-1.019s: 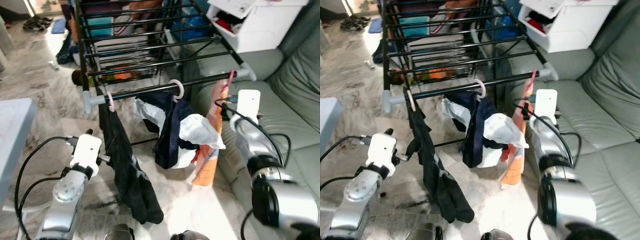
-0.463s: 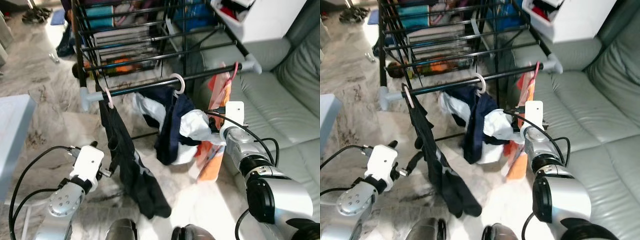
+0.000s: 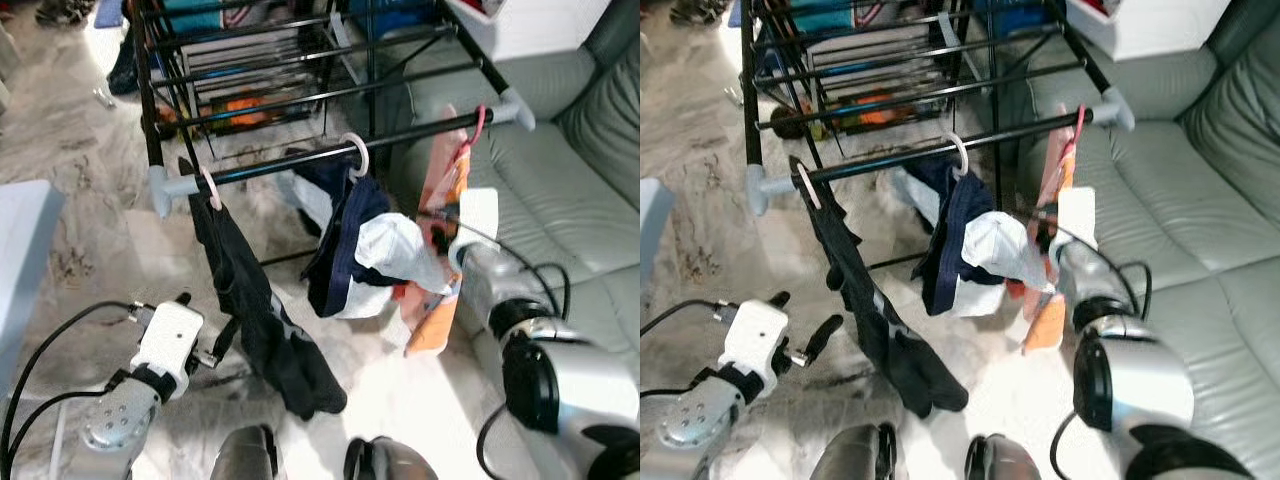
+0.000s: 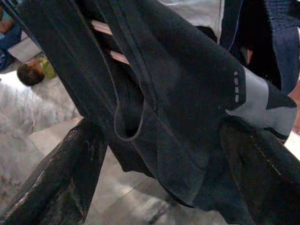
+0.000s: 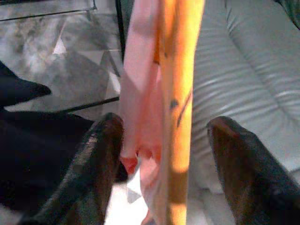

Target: Hang hanger

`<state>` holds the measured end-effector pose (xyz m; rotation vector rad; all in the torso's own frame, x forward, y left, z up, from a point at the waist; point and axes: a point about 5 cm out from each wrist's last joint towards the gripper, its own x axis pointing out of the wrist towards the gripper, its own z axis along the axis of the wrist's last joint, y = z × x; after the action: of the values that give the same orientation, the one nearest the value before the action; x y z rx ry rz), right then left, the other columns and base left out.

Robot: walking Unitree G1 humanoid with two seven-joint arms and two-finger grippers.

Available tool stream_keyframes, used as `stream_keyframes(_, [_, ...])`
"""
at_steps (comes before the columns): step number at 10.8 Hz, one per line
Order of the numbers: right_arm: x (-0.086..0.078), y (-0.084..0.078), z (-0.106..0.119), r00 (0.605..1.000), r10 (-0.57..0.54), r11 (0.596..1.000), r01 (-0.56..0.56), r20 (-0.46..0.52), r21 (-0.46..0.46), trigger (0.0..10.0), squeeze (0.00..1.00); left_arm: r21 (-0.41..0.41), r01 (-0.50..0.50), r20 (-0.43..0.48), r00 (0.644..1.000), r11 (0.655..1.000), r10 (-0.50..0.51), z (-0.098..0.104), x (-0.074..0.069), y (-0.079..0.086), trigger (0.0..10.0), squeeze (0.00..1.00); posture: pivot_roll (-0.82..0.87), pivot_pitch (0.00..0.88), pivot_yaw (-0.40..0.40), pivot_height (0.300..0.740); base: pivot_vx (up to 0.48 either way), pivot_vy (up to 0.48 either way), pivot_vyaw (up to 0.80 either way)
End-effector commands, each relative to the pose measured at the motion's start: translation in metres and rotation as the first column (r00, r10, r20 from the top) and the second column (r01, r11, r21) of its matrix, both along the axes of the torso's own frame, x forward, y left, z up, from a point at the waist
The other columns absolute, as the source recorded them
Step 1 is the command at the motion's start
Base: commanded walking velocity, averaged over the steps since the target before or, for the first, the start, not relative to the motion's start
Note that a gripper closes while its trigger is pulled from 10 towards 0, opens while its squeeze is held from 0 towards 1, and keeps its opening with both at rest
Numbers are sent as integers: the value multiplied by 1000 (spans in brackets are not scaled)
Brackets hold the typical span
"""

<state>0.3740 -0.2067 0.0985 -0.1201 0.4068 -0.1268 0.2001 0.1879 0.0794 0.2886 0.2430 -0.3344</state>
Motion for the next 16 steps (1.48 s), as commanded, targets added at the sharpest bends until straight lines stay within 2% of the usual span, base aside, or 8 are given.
stream_keyframes(1, [3,1,5,1000,19,1000,-19,-3,4,0,0,16,8,-9,1000,1000,-8,2,-3,2,10000,0,148,212,17,740,0,0,0])
stream_keyframes(4, [13,5,23,997,57,998,-56,45,-24,0,0,25,-2,-22,1000,1000,2,2,-5,2,10000,0,157,209,10,740,0,0,0])
stream_keyframes(11, [14,0,27,997,44,998,-42,56,-45,0,0,32,1,-19,1000,999,0,0,1,-2,10000,0,152,183,3,740,0,0,0])
stream_keyframes(14, [15,-3,32,996,34,997,-29,82,-68,0,0,7,-6,-25,1000,1000,6,-4,8,-8,10000,0,127,144,-8,740,0,0,0])
stream_keyframes(16, [15,-3,32,993,45,996,-37,106,-77,0,0,-4,-1,7,1000,1000,1,-6,20,-15,10000,0,115,95,-21,740,0,0,0])
